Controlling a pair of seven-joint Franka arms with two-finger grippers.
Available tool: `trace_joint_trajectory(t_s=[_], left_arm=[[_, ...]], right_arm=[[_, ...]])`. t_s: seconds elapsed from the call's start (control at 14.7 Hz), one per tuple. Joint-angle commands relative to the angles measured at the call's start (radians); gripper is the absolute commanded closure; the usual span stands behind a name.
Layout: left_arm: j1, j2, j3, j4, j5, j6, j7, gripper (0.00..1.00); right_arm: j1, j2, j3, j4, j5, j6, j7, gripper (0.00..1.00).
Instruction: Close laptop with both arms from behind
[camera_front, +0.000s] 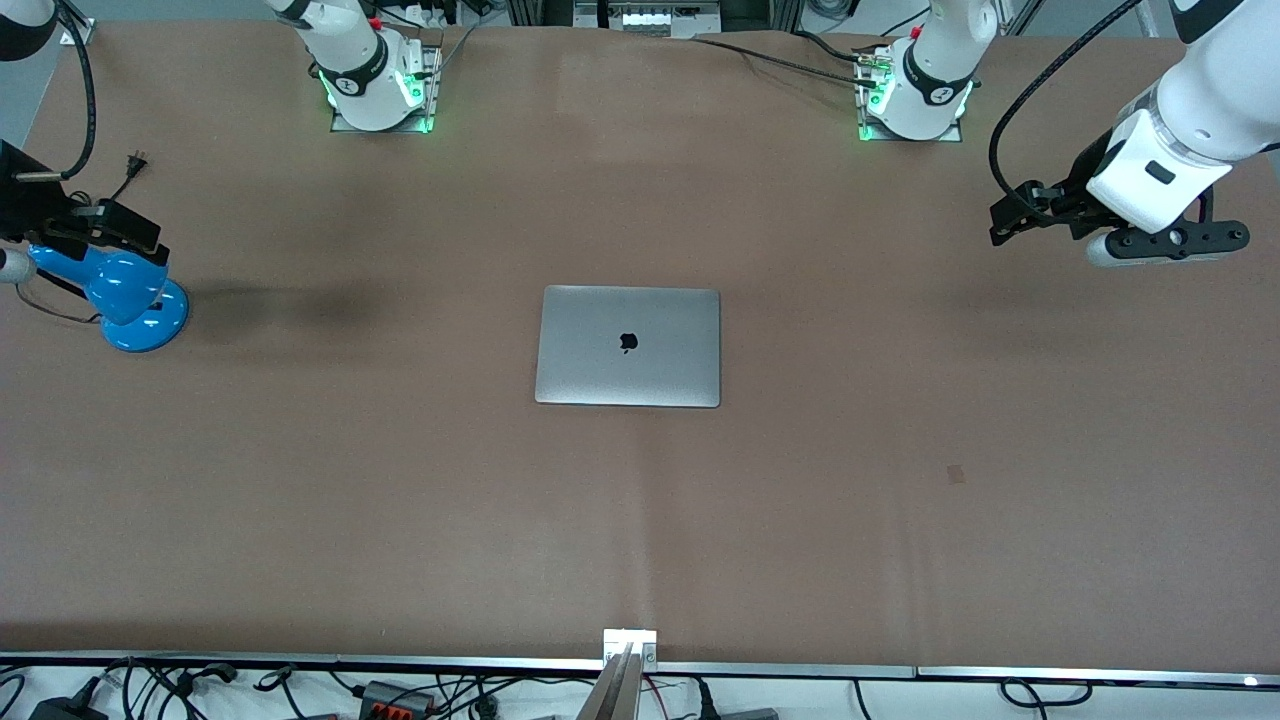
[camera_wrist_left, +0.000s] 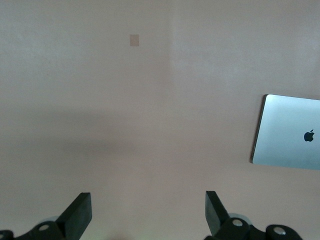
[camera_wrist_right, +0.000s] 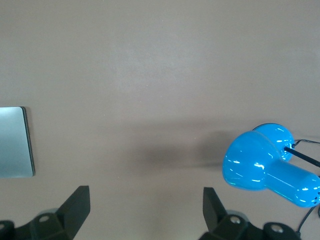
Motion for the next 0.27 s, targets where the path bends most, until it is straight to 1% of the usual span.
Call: trace_joint_trajectory(t_s=[0.0, 0.2], left_arm=[[0.0, 0.002, 0.005, 0.015, -0.009, -0.009, 0.02, 0.0], [0.0, 0.004, 0.005, 0.015, -0.011, -0.009, 0.02, 0.0]], right_arm=[[-0.014, -0.02, 0.015, -0.019, -0.007, 0.0, -0.016, 0.0], [-0.014, -0.022, 0.015, -0.021, -0.009, 0.0, -0.016, 0.0]])
